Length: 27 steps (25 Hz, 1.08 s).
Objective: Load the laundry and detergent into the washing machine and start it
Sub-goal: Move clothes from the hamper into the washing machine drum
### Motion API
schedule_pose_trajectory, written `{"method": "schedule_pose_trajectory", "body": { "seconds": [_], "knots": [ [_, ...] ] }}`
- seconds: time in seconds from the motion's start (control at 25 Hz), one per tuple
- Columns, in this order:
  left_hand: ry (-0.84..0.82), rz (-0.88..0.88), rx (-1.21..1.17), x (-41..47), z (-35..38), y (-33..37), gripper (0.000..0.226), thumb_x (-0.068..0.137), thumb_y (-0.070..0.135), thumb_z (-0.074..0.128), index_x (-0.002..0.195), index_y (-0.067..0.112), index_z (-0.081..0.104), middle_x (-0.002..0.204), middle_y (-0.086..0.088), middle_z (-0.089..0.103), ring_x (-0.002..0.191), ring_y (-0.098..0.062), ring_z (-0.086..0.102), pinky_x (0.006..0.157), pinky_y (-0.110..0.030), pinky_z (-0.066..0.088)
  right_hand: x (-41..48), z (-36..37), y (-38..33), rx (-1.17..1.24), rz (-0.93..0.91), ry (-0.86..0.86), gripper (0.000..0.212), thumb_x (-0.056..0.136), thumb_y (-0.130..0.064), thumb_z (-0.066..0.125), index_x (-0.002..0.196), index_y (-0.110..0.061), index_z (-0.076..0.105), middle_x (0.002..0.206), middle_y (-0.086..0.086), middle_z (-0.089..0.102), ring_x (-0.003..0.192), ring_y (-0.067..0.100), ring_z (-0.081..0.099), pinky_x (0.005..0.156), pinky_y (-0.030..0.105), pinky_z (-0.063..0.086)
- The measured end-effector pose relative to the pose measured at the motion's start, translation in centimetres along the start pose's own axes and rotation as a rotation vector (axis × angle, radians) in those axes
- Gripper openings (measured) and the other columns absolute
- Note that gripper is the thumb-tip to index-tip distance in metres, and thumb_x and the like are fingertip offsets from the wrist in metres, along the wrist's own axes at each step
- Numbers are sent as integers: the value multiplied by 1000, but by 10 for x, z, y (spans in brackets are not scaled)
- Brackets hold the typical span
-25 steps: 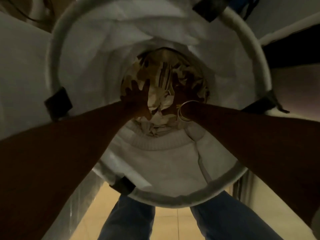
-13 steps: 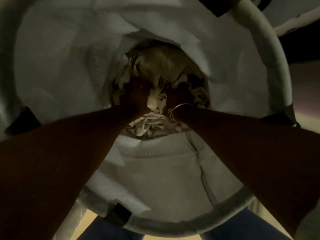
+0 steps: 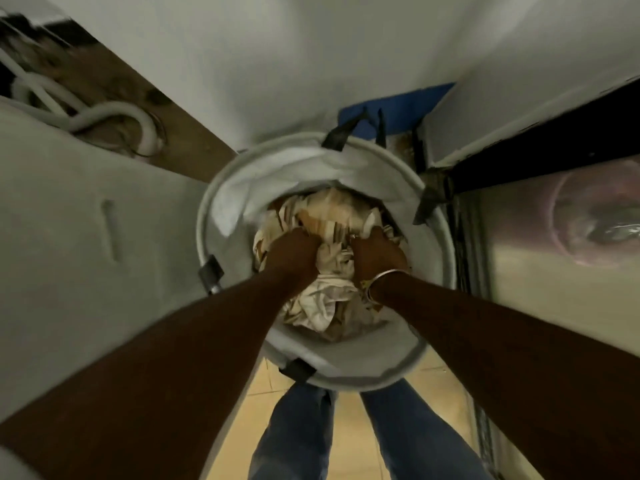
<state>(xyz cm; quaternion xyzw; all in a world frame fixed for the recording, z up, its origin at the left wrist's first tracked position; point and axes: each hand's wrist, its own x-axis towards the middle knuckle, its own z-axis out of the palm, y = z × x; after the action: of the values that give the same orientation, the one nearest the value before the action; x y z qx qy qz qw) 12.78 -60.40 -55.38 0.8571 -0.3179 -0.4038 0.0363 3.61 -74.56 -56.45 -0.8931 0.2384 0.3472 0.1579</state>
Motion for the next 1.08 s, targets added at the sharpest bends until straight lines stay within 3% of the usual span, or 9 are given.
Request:
{"method": "schedule_pose_trajectory", "body": {
  "seconds": [0.12,0.24,0.6,0.76,0.92,1.08],
  "knots": [
    [49,-6,28,-38,-48,12,46,80,33,68,123,16,60,122,-16,57,113,-36,56,98,-43,47,-37,-48,-13,13,-22,4,42,100,-37,47,141,-26,48,151,20,27,110,39,60,89,46,50],
    [110,19,53,-75,-91,20,47,83,37,66,125,19,57,125,-12,56,115,-31,54,100,-40,43,-74,-96,-22,4,-57,32,56,89,-35,61,142,-29,43,148,18,29,109,40,60,89,45,51],
    [223,108,24,-179,-218,54,56,89,36,59,138,8,51,135,-20,54,127,-38,48,107,-40,33,-169,-218,-43,135,-137,176,61,91,-51,52,146,-31,36,150,17,31,128,34,48,104,41,45],
    [250,111,113,-228,-269,70,55,87,38,64,137,19,50,132,-11,53,121,-29,51,99,-37,40,-214,-262,-47,187,-163,223,78,80,-65,56,149,-38,30,154,18,26,135,35,42,108,43,42],
    [280,77,171,-282,-327,94,57,85,31,65,139,22,49,133,-9,51,119,-27,53,94,-35,46,-267,-310,-62,175,-198,316,77,79,-59,63,147,-35,35,154,19,26,137,37,39,110,41,40],
    [340,51,216,-331,-373,108,56,80,31,66,134,24,52,127,-9,55,114,-29,57,90,-37,51,-317,-352,-77,174,-214,372,75,76,-52,70,144,-38,40,145,14,36,124,38,51,101,40,47]
  ]
}}
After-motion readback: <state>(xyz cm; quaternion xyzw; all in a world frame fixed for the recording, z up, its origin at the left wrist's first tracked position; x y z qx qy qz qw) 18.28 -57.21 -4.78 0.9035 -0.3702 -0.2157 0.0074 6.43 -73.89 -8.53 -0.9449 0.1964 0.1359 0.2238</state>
